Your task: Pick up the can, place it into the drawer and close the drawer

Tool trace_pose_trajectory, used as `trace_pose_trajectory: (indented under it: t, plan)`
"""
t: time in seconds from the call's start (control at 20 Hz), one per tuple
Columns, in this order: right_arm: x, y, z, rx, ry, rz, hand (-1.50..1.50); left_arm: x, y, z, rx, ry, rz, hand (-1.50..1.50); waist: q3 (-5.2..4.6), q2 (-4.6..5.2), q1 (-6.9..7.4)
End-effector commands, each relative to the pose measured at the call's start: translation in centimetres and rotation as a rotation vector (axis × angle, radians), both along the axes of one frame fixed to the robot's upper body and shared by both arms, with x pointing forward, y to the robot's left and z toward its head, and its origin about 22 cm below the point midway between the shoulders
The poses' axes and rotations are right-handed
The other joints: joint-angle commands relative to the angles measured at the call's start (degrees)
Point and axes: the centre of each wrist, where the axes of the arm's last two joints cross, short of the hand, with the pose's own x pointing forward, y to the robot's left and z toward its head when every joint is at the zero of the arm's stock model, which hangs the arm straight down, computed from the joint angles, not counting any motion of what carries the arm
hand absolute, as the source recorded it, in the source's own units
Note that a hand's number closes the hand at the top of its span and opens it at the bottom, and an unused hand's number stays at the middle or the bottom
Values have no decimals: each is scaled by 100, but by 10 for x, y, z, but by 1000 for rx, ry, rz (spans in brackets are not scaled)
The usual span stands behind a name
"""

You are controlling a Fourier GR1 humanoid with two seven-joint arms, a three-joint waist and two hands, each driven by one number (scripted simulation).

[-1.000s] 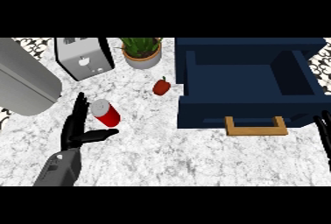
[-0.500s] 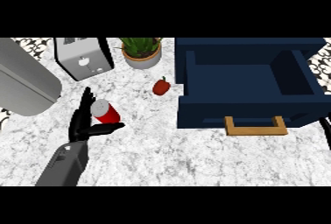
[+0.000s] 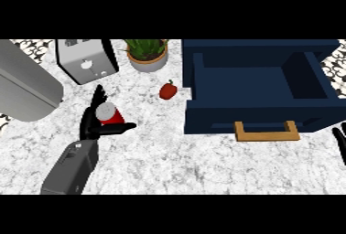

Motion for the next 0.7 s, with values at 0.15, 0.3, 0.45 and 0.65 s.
trace_pose_trajectory:
  t: [0.15, 0.3, 0.45, 0.65]
  plan:
    - [0, 1, 17, -6, -11, -23, -150, 16, -24, 14, -37, -18, -63, 150, 2, -6, 19]
    - [0, 14, -3, 1, -13, -21, -150, 4, -21, 3, -85, -55, -60, 150, 3, -8, 33]
    - [5, -2, 8, 7, -21, -21, -150, 22, -27, 21, -107, -46, -91, 150, 3, -5, 22]
    - [-1, -5, 2, 18, -13, -22, -150, 42, -36, 49, -118, -85, -114, 150, 4, -9, 25]
